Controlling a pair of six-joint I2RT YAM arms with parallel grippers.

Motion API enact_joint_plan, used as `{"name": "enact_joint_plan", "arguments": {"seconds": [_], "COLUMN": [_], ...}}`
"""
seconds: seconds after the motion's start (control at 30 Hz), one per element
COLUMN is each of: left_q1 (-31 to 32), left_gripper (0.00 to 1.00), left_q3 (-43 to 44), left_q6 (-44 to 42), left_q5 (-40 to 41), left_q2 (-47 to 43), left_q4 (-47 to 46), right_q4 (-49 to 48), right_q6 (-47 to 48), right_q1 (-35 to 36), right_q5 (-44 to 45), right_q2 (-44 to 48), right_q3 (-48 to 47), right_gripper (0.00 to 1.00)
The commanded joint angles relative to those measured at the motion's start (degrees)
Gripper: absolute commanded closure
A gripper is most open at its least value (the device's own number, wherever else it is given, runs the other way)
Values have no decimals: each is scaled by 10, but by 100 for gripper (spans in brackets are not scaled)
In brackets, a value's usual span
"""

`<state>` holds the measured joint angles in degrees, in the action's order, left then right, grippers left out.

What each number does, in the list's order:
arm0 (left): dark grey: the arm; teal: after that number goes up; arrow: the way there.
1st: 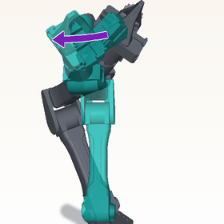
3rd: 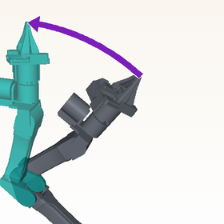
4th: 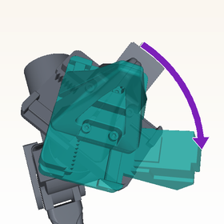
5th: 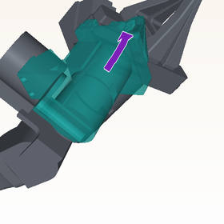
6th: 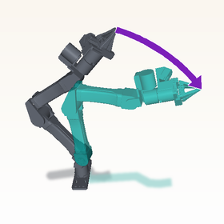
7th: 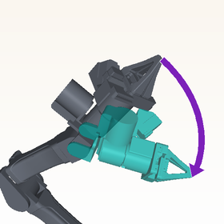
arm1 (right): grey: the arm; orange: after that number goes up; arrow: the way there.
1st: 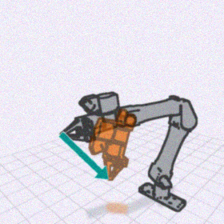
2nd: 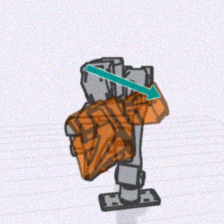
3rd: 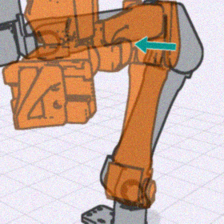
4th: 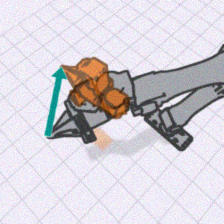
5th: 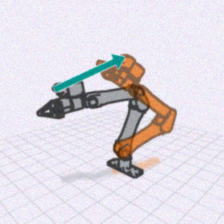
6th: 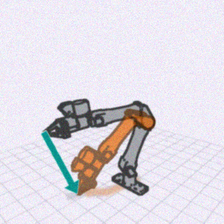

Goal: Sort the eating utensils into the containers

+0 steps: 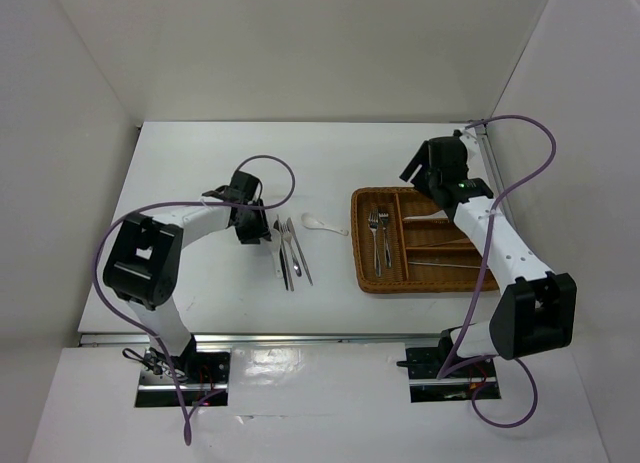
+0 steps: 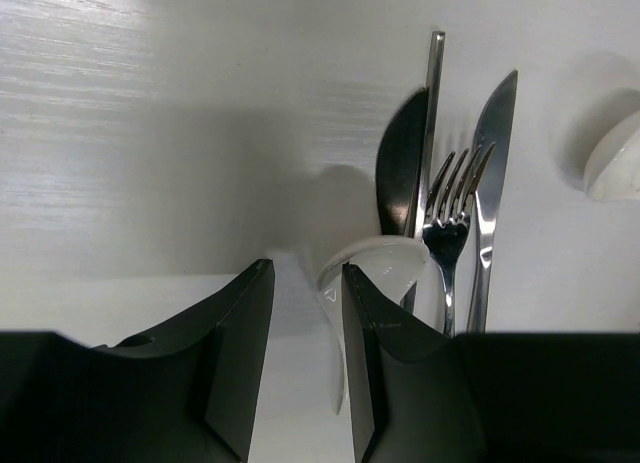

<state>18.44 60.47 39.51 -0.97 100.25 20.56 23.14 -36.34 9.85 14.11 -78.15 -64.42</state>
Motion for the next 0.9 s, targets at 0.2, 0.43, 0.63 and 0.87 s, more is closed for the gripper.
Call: {"name": "enact_joint_plan", "arguments": {"seconds": [0.2, 0.43, 0.63, 0.87], "left_q1": [-3, -9, -9, -14], "left_gripper": [57, 68, 88, 92], "left_q3": [18, 18, 2, -9], "left_q6": [-15, -21, -31, -53], "left_q5": [-32, -39, -81, -91], "left_q2": [18, 29, 28, -21], "left_q4": [-33, -44, -82, -88], "right_q4": [-27, -27, -48, -124], "right_q6": [1, 1, 12, 73], "right_q1": [-4, -4, -4, 17], "right_q5": [-28, -43, -96, -278], "right_q2": [12, 7, 7, -5], "right_q3": [2, -4, -4, 8], "right_gripper": [22, 22, 22, 22]}}
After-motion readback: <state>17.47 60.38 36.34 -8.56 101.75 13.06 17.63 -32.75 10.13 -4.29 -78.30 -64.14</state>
